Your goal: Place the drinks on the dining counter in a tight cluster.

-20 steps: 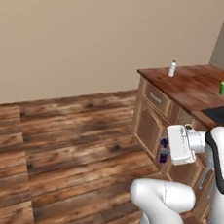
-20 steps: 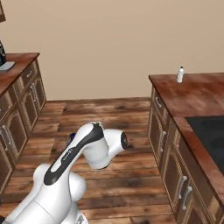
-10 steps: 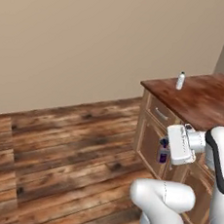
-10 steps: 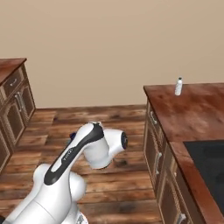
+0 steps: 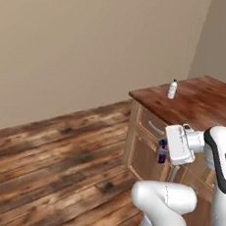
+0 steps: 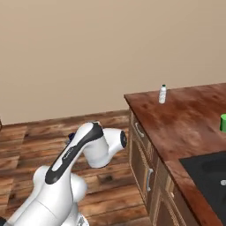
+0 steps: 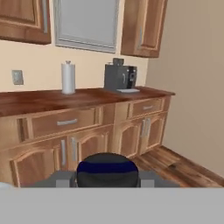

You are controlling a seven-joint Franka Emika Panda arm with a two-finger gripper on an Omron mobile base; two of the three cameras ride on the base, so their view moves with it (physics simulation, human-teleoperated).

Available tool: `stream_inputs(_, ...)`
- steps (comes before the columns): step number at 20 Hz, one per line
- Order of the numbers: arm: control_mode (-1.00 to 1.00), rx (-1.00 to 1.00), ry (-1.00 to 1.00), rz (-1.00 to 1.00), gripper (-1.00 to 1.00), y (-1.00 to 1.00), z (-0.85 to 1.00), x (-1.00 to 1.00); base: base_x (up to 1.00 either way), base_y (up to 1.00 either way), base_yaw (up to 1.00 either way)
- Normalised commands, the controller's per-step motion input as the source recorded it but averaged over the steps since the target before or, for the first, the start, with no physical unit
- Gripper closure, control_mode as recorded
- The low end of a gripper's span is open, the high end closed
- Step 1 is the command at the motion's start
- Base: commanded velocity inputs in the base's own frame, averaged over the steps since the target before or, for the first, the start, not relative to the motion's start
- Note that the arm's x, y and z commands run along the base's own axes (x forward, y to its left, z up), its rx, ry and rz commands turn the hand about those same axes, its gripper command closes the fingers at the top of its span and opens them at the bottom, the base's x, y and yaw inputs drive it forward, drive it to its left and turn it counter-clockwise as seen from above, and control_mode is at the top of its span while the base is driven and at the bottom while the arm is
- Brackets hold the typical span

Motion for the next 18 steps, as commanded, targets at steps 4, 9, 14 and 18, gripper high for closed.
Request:
stream_inputs(4,1.0,0.0,0.0,0.0,1.0,0.0,0.0,0.0,0.52,0.34,-0.61)
stream_inputs(9,1.0,0.0,0.0,0.0,1.0,0.0,0.0,0.0,0.52,0.34,-0.61)
stream_inputs(14,1.0,0.0,0.0,0.0,1.0,0.0,0.0,0.0,0.62,0.36,-0.5)
stream_inputs(18,1.0,0.0,0.0,0.0,1.0,0.0,0.0,0.0,0.59,0.38,-0.52)
